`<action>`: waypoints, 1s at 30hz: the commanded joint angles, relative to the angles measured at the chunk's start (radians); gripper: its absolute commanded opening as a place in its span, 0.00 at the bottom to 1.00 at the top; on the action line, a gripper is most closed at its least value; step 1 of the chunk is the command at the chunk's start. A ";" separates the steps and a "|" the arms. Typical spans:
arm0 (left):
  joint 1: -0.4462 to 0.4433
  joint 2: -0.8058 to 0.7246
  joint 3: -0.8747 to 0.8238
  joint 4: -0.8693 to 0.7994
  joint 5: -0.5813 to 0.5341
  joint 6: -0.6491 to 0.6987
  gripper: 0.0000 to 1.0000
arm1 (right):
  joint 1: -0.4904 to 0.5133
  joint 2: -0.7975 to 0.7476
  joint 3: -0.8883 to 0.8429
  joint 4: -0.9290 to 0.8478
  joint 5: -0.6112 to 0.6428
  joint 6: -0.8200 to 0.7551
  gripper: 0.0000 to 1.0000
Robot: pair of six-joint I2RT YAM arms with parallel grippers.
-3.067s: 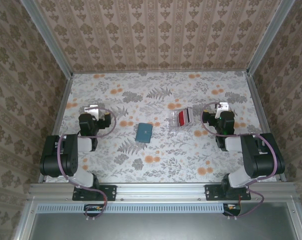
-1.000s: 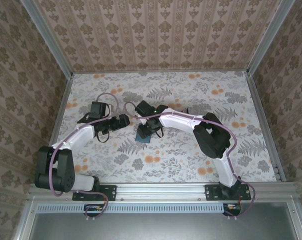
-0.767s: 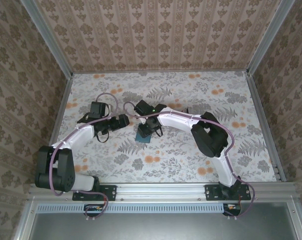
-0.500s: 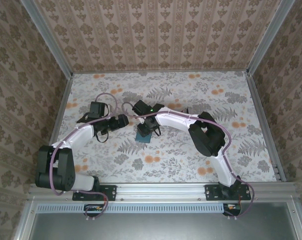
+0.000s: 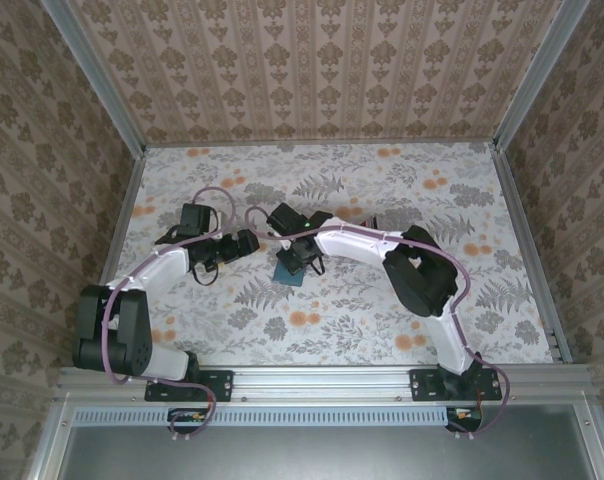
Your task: Put the credit cards into the card holder
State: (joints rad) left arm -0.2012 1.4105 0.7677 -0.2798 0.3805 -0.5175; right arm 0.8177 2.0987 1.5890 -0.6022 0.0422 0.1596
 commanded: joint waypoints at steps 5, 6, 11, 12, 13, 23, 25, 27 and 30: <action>-0.013 0.018 0.008 0.043 0.079 -0.036 0.98 | -0.022 -0.162 -0.093 0.160 -0.075 0.027 0.10; -0.016 0.020 0.011 0.044 0.083 -0.035 0.97 | -0.024 -0.176 -0.100 0.176 -0.084 0.028 0.10; -0.021 0.027 0.019 0.062 0.115 -0.024 0.95 | -0.033 -0.208 -0.122 0.223 -0.107 0.040 0.10; -0.021 0.028 0.018 0.071 0.119 -0.025 0.94 | -0.038 -0.208 -0.130 0.233 -0.119 0.049 0.10; -0.021 0.031 0.013 0.078 0.125 -0.027 0.93 | -0.044 -0.210 -0.138 0.248 -0.134 0.058 0.10; -0.039 0.066 -0.010 0.179 0.211 -0.082 0.88 | -0.066 -0.227 -0.173 0.308 -0.192 0.107 0.10; -0.048 0.066 -0.007 0.192 0.220 -0.090 0.88 | -0.068 -0.232 -0.178 0.311 -0.198 0.112 0.10; -0.062 0.067 0.003 0.202 0.228 -0.094 0.88 | -0.068 -0.239 -0.184 0.326 -0.207 0.119 0.10; -0.072 0.071 0.014 0.199 0.229 -0.088 0.88 | -0.069 -0.243 -0.181 0.326 -0.212 0.123 0.09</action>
State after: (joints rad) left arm -0.2634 1.4750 0.7662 -0.1028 0.5789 -0.5911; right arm 0.7506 1.9015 1.4162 -0.3046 -0.1413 0.2634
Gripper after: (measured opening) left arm 0.880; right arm 0.098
